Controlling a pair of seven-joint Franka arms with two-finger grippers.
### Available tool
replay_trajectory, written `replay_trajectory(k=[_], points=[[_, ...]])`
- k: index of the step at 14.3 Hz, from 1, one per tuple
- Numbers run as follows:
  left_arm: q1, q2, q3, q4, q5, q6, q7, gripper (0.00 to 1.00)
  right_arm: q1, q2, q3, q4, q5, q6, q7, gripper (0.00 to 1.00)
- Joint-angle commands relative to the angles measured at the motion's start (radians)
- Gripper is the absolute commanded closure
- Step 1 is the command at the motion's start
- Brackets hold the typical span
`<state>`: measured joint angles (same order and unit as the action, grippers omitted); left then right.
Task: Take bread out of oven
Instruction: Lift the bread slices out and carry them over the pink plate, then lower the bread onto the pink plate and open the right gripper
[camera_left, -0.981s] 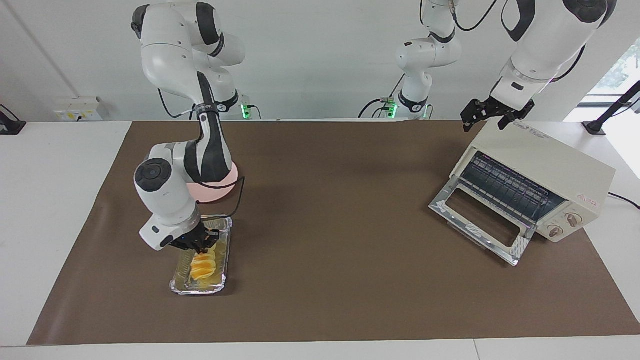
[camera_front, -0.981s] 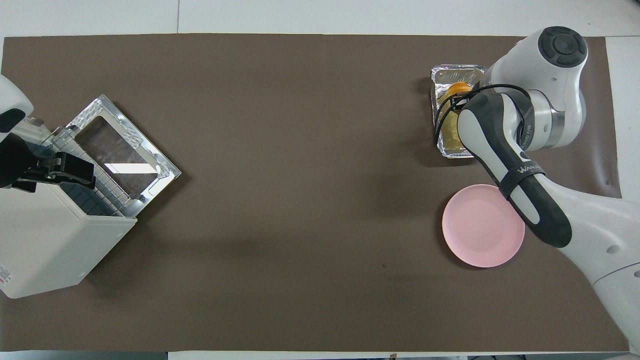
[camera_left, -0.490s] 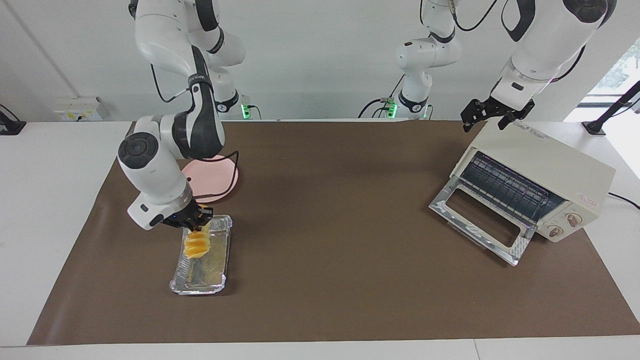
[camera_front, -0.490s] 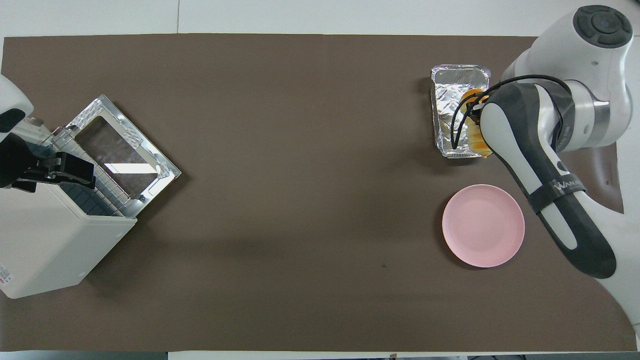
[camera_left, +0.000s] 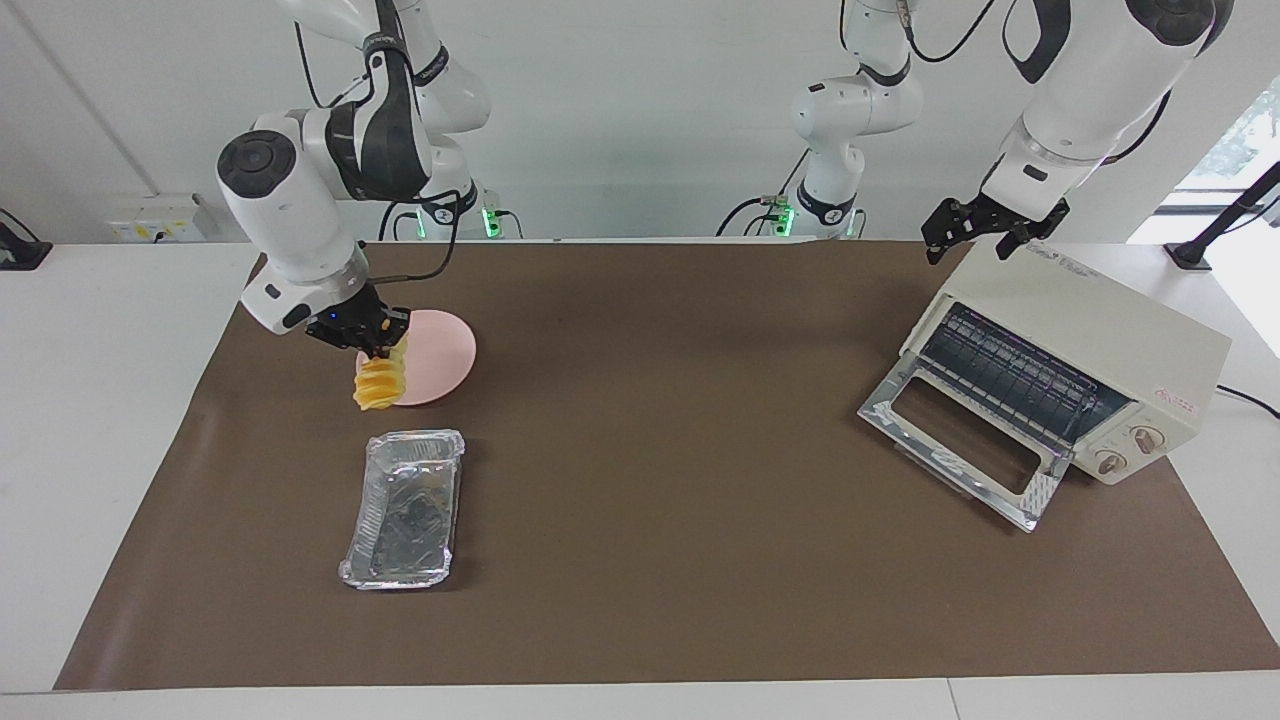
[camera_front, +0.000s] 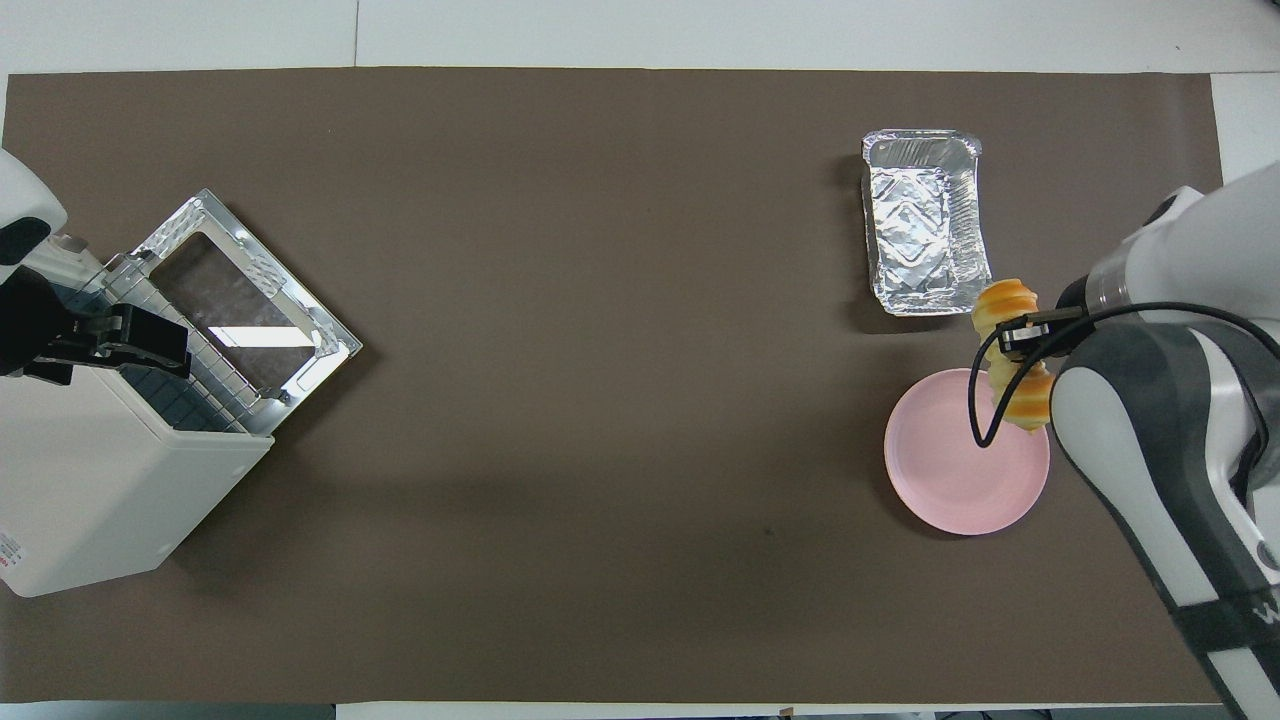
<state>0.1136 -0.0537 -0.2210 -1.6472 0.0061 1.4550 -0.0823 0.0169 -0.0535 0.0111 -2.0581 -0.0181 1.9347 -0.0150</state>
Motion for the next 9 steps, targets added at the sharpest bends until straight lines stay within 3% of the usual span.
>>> replay_trajectory(k=[1, 4, 9], points=[[0.02, -0.031, -0.011, -0.031, -0.005, 0.015, 0.007, 0.0, -0.031, -0.187, 0.009, -0.307, 0.035, 0.179, -0.051, 1.0], [0.02, -0.031, -0.011, -0.031, -0.005, 0.015, 0.007, 0.0, -0.02, -0.226, 0.009, -0.434, 0.035, 0.314, -0.045, 1.0], [0.02, -0.031, -0.011, -0.031, -0.005, 0.015, 0.007, 0.0, -0.015, -0.163, 0.01, -0.519, 0.035, 0.499, -0.039, 1.0]])
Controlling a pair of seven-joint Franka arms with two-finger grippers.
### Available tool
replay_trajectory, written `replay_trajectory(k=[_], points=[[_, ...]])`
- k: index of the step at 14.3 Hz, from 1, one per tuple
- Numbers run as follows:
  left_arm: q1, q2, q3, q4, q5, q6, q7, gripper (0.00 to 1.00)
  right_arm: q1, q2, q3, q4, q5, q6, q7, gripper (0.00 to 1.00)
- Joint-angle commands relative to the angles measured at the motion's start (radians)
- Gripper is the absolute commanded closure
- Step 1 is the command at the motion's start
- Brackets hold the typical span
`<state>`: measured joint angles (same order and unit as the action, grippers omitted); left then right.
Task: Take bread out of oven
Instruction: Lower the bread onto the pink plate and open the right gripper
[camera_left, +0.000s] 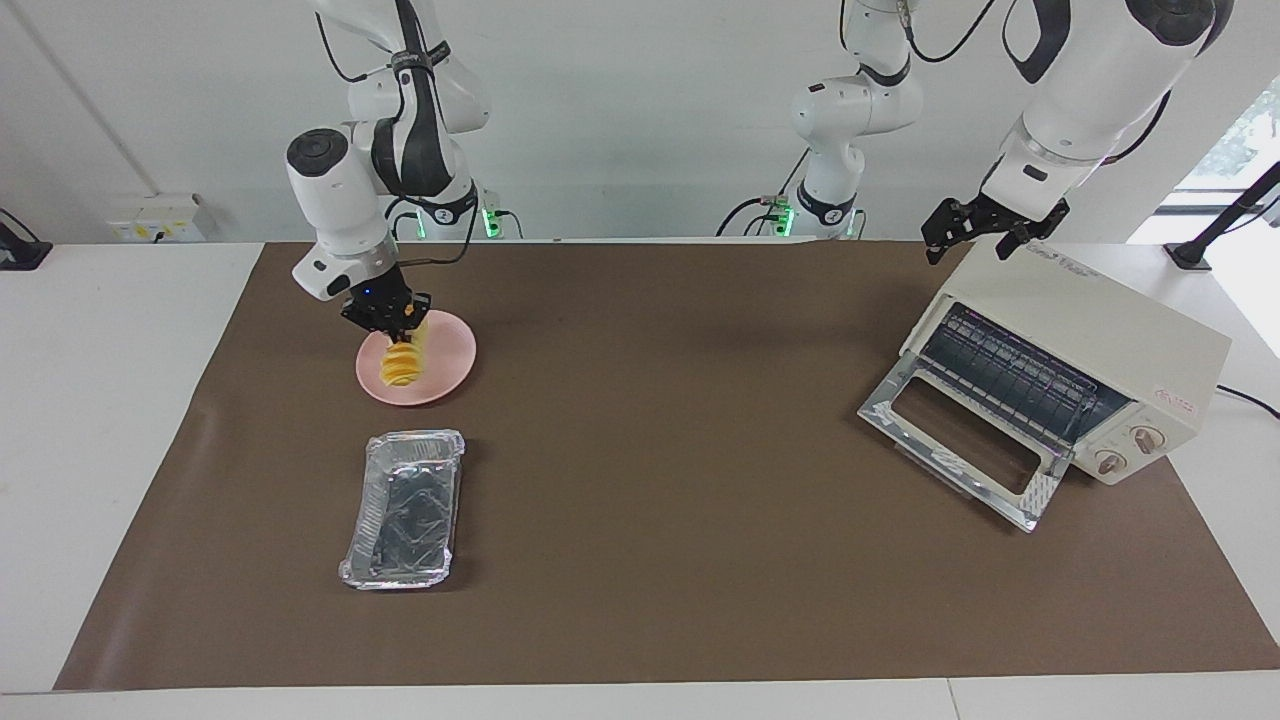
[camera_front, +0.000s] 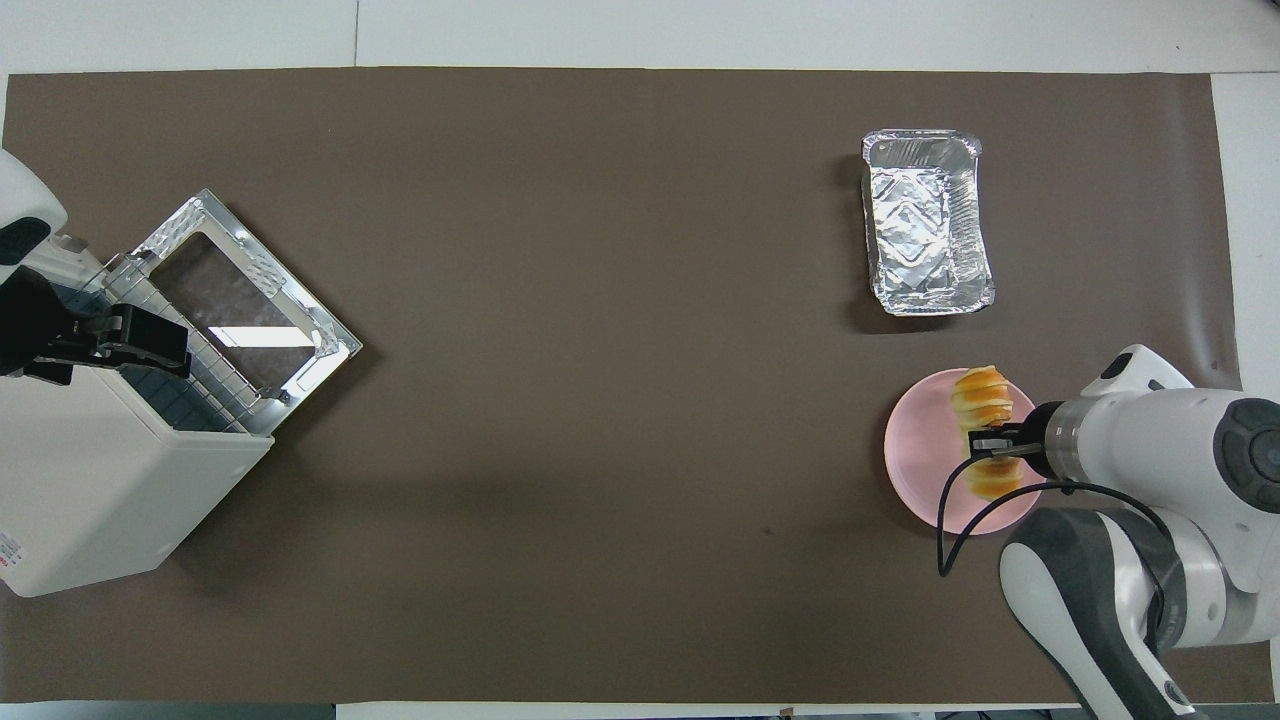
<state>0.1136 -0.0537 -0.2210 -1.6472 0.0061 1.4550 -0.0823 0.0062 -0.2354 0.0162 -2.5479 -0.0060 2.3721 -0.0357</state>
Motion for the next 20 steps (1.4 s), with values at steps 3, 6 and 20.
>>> replay_trajectory(k=[3, 6, 20], points=[[0.02, -0.031, -0.011, -0.031, -0.005, 0.015, 0.007, 0.0, 0.038, 0.048, 0.005, -0.043, 0.023, 0.113, 0.025, 1.0], [0.02, -0.031, -0.011, -0.031, -0.005, 0.015, 0.007, 0.0, 0.052, 0.054, 0.005, -0.043, 0.024, 0.116, 0.053, 1.0], [0.02, -0.031, -0.011, -0.031, -0.005, 0.015, 0.007, 0.0, 0.025, 0.057, 0.002, 0.213, 0.024, -0.181, 0.039, 0.0]])
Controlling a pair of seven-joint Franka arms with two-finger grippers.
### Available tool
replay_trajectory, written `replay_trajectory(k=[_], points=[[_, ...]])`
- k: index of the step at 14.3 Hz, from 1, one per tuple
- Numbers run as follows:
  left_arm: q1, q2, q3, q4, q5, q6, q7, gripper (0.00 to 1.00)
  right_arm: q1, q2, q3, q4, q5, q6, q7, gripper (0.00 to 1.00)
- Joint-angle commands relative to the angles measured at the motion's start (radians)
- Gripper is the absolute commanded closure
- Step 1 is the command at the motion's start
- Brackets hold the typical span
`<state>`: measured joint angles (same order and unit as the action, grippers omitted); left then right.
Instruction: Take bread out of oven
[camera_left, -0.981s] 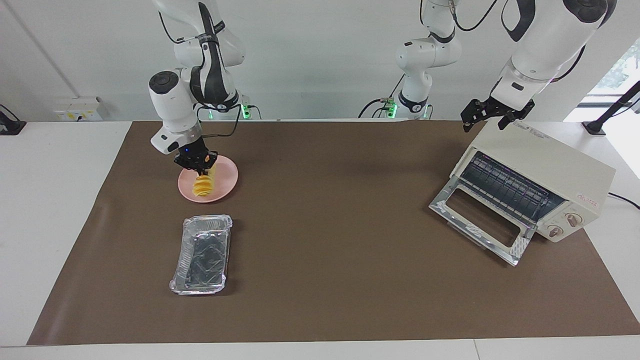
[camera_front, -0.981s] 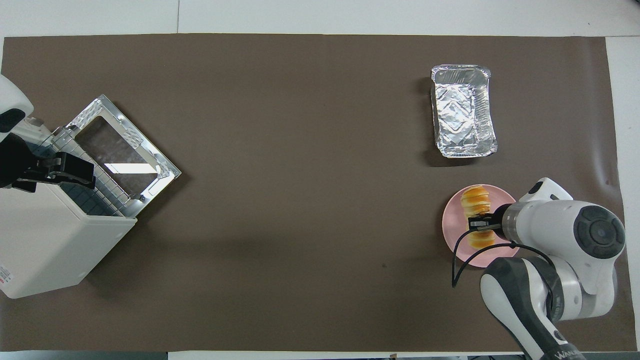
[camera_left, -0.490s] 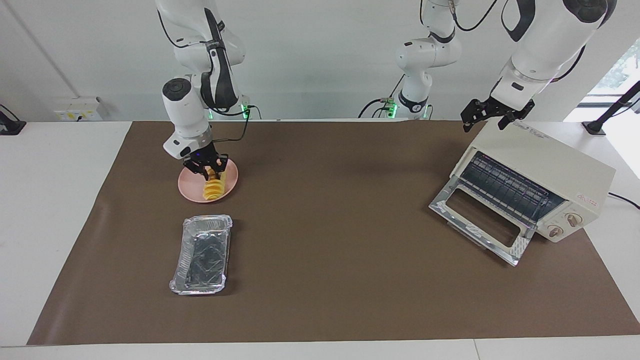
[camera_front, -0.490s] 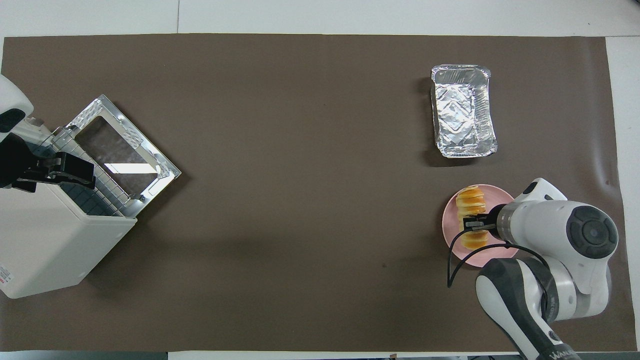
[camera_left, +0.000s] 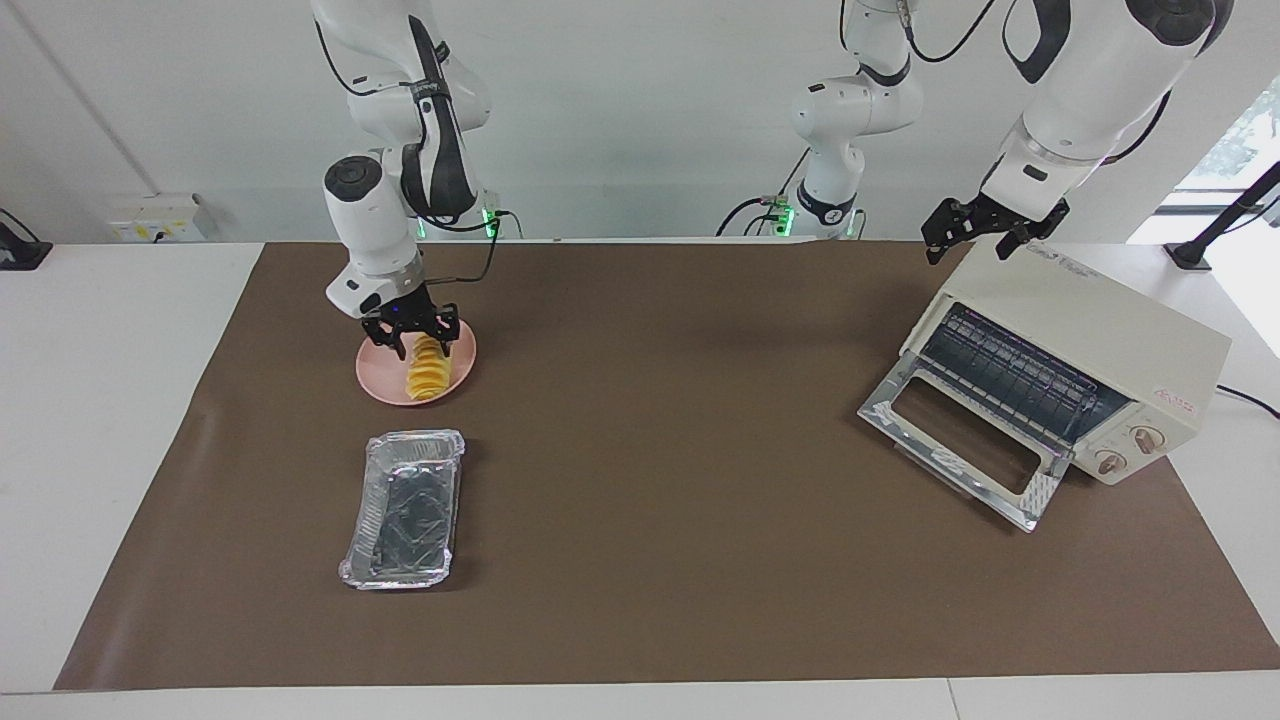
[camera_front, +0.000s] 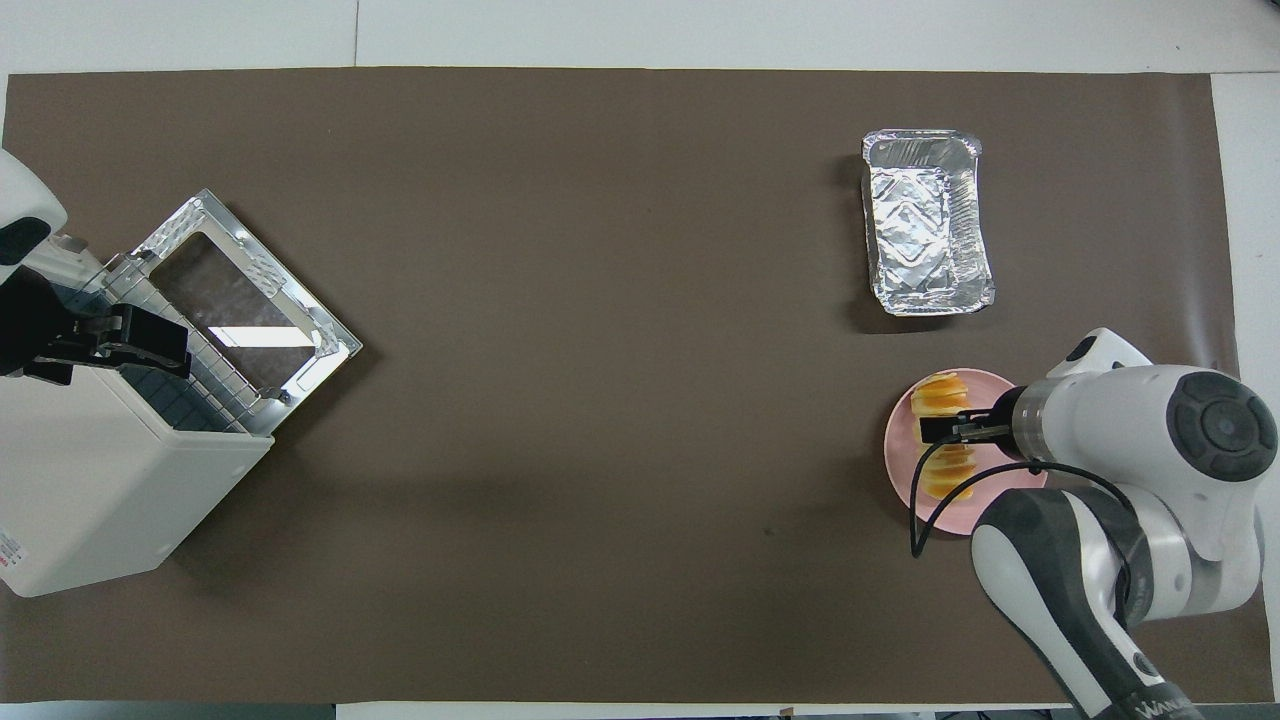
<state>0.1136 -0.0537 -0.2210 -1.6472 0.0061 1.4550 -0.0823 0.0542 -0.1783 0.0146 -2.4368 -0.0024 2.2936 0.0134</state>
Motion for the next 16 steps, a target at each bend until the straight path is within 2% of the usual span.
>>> replay_trajectory(k=[1, 4, 8, 11, 13, 16], points=[[0.02, -0.031, -0.011, -0.031, -0.005, 0.015, 0.007, 0.0, -0.033, 0.0, 0.004, 0.154, 0.021, -0.149, -0.015, 0.0], [0.02, -0.031, -0.011, -0.031, -0.005, 0.015, 0.007, 0.0, -0.063, 0.02, -0.001, 0.336, 0.044, -0.323, -0.024, 0.0], [0.02, -0.031, -0.009, -0.031, -0.005, 0.015, 0.007, 0.0, -0.088, 0.043, -0.004, 0.588, 0.048, -0.621, -0.166, 0.0], [0.02, -0.031, -0.009, -0.031, -0.005, 0.015, 0.007, 0.0, -0.126, 0.103, -0.002, 0.773, 0.044, -0.825, -0.207, 0.0], [0.02, -0.031, -0.011, -0.031, -0.005, 0.015, 0.007, 0.0, -0.137, 0.132, -0.004, 0.834, 0.032, -0.875, -0.214, 0.0], [0.02, -0.031, -0.011, -0.031, -0.005, 0.015, 0.007, 0.0, -0.132, 0.128, -0.002, 0.811, -0.017, -0.847, -0.213, 0.0]])
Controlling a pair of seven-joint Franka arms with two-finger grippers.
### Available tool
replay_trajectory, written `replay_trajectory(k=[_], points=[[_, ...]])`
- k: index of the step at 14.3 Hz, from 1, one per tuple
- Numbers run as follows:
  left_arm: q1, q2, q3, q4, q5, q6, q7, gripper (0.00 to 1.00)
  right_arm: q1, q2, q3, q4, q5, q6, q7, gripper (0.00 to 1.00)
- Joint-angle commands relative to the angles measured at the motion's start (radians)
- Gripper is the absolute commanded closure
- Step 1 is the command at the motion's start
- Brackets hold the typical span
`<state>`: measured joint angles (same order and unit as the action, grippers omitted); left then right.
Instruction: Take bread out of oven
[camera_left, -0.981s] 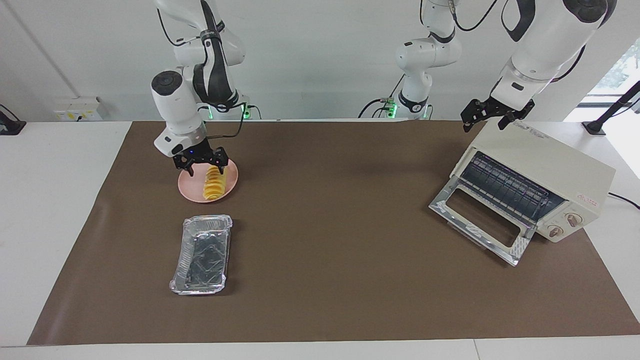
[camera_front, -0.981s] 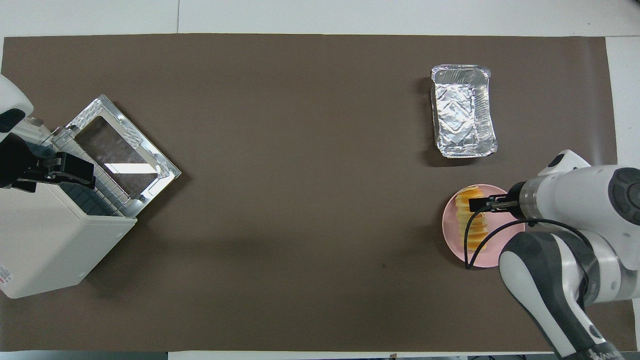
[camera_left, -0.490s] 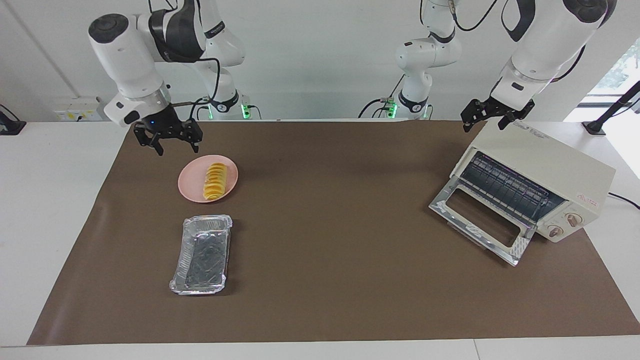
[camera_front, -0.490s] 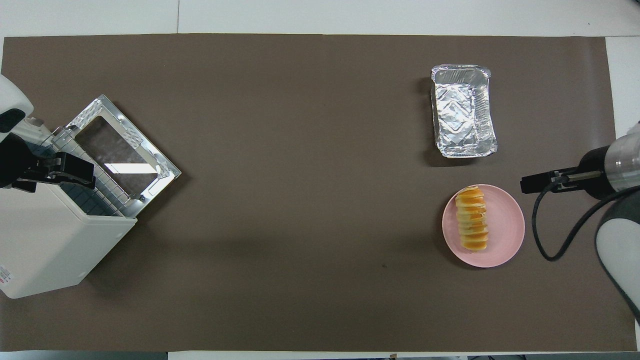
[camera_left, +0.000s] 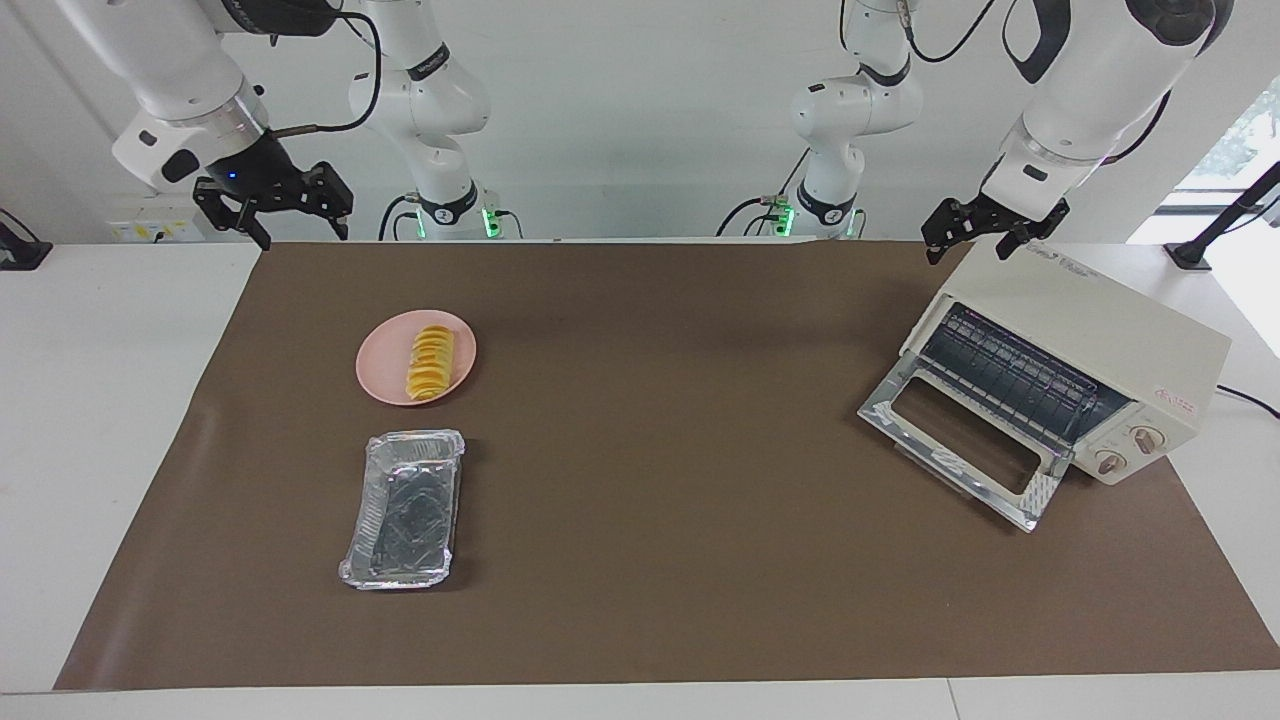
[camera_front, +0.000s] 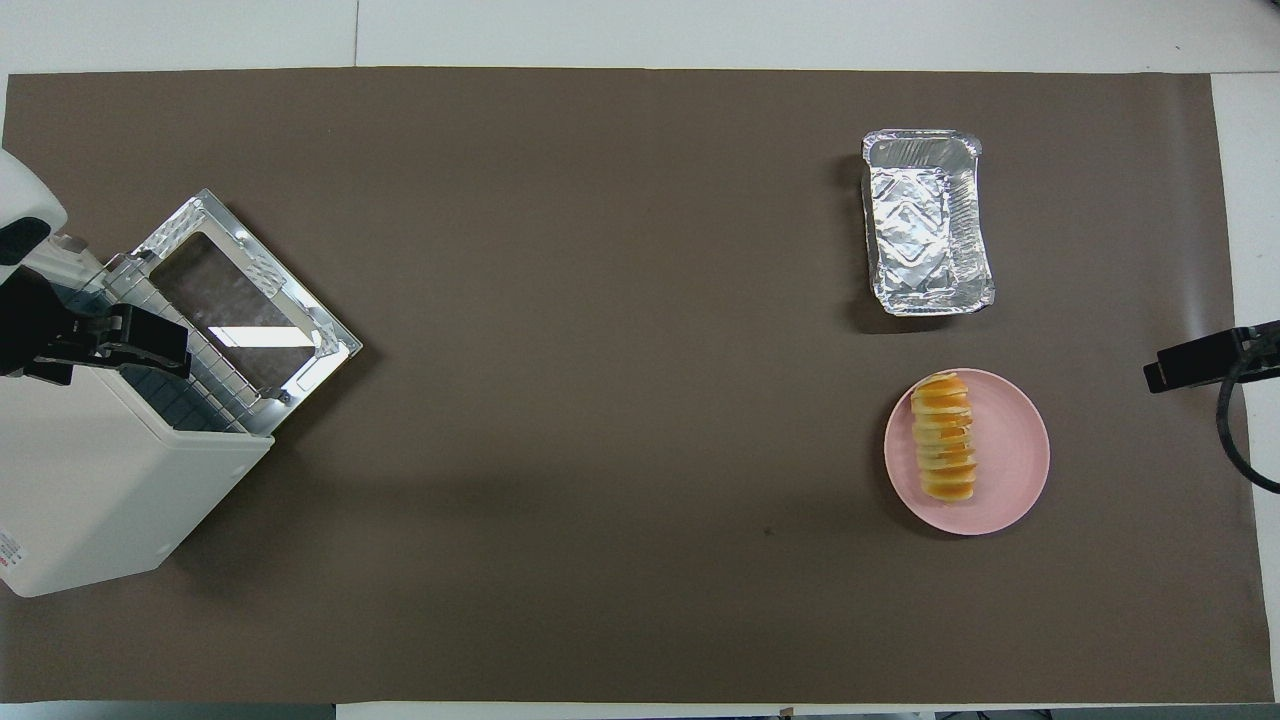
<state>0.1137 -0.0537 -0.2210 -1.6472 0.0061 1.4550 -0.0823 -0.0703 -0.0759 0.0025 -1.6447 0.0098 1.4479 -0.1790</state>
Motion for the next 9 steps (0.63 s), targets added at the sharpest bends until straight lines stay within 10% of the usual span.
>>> replay_trajectory(k=[1, 9], points=[[0.02, -0.031, -0.011, -0.031, -0.005, 0.015, 0.007, 0.0, -0.008, 0.019, 0.01, -0.004, -0.033, 0.027, -0.02, 0.0], [0.02, -0.031, -0.011, -0.031, -0.005, 0.015, 0.007, 0.0, -0.011, 0.008, 0.01, -0.07, -0.033, 0.117, -0.013, 0.0]])
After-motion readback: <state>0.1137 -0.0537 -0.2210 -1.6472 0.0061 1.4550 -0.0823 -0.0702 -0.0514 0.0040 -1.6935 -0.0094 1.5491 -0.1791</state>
